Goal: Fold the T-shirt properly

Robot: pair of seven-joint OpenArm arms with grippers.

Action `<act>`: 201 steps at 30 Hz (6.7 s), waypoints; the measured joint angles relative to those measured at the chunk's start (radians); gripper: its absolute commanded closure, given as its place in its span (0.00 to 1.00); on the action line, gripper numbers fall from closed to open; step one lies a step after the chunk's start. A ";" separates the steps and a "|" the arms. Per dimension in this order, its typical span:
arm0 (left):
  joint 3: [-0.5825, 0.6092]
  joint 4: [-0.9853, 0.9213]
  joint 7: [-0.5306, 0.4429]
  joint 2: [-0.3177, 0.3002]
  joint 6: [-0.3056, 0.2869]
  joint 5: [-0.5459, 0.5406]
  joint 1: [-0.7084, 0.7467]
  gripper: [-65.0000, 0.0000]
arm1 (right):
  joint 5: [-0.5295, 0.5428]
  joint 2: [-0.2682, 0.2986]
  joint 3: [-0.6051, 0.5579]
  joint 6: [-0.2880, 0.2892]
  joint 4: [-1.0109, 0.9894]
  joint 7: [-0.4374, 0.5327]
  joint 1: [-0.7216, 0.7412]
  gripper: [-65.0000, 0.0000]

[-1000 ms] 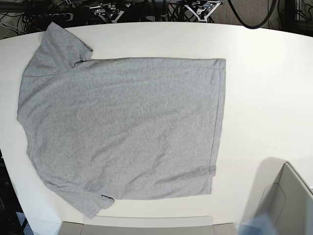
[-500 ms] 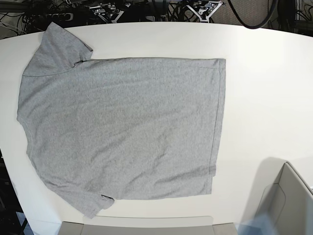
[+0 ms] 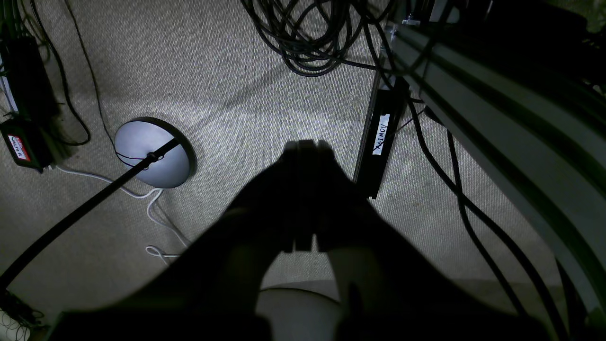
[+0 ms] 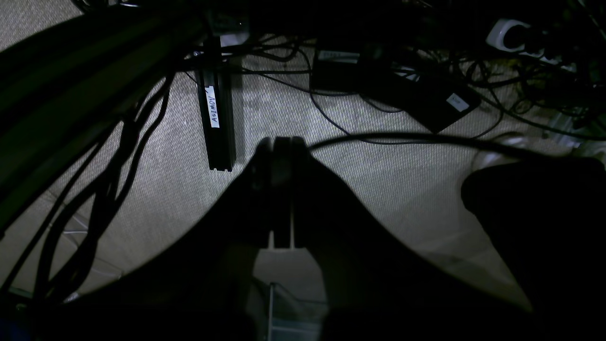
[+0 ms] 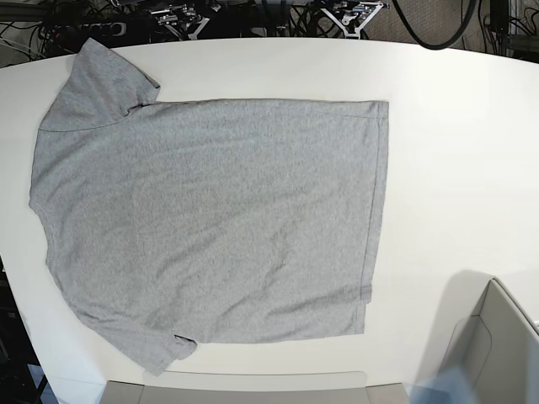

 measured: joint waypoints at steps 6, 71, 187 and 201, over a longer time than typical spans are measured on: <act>-0.005 -0.002 -0.096 -0.002 0.000 -0.008 0.009 1.00 | 0.003 0.023 0.007 0.003 0.002 0.033 -0.016 1.00; -0.005 1.573 -1.278 -0.058 0.003 -0.159 1.055 0.92 | 0.286 0.239 0.011 -0.002 1.698 1.125 -1.284 0.99; -0.121 1.968 0.504 -0.099 -0.396 -0.473 0.558 0.58 | 0.732 0.040 1.206 0.689 1.482 -1.257 -0.270 0.54; -0.416 1.600 1.009 -0.124 -0.698 -0.620 0.288 0.58 | 0.735 0.050 1.199 0.689 1.482 -1.265 -0.273 0.54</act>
